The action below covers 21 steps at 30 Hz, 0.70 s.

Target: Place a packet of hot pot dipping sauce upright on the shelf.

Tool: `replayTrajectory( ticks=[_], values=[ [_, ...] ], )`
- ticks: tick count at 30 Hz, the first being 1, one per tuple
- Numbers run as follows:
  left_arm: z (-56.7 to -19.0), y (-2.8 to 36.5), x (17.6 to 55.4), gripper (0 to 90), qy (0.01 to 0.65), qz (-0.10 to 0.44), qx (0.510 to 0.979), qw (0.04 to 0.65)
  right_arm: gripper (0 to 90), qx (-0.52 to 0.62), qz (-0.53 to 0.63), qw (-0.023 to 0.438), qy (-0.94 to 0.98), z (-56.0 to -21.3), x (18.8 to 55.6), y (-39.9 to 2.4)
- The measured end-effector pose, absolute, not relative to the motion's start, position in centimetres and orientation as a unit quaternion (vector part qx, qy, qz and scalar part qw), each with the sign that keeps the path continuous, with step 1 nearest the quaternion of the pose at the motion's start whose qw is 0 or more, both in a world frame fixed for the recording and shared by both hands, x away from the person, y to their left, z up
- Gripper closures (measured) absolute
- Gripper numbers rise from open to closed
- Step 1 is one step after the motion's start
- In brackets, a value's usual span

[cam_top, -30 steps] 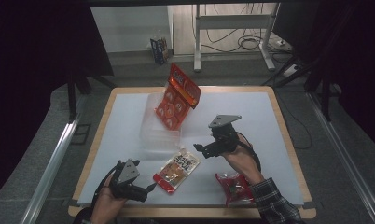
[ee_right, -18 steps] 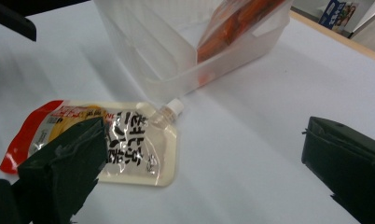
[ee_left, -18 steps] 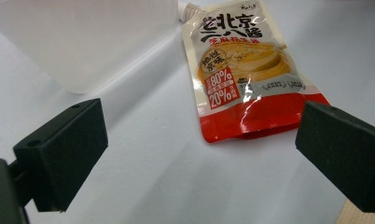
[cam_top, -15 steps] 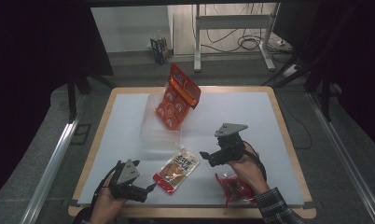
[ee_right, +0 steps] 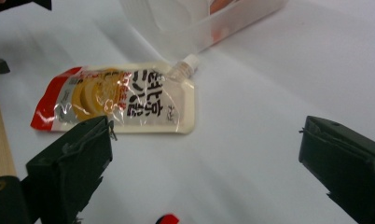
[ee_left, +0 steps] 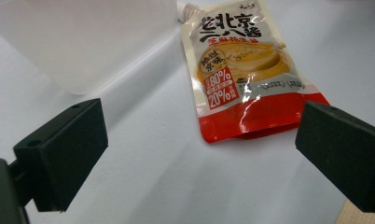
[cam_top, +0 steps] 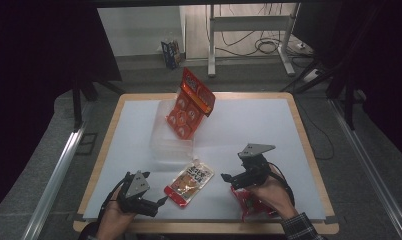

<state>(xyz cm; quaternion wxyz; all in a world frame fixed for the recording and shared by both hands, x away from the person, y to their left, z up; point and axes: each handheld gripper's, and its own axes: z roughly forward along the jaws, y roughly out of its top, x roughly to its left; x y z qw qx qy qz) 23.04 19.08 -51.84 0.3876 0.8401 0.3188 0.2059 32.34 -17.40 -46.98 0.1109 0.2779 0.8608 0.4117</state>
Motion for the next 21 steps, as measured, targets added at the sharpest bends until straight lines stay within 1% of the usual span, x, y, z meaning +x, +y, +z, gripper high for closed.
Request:
replayTrajectory(
  ticks=[4, 9, 13, 19, 21],
  values=[
    [-51.8, 19.1, 23.0, 2.2, 0.318, 0.206, 0.841, 0.386, 9.6, 0.280, 0.401, 0.119, 0.864, -47.1, 31.7, -18.0],
    [-51.9, 19.0, 23.0, 2.2, 0.317, 0.207, 0.843, 0.383, 21.4, 0.287, 0.392, 0.107, 0.867, -47.5, 30.8, -19.2],
    [-51.9, 18.9, 23.1, 2.3, 0.315, 0.207, 0.844, 0.381, 30.8, 0.279, 0.369, 0.107, 0.880, -47.7, 29.9, -20.0],
    [-51.9, 18.9, 23.0, 2.3, 0.315, 0.208, 0.844, 0.381, 43.0, 0.271, 0.352, 0.117, 0.888, -47.9, 28.6, -20.7],
    [-51.9, 18.9, 23.0, 2.3, 0.315, 0.208, 0.844, 0.381, 44.5, 0.270, 0.349, 0.119, 0.889, -47.9, 28.4, -20.8]
  ],
)
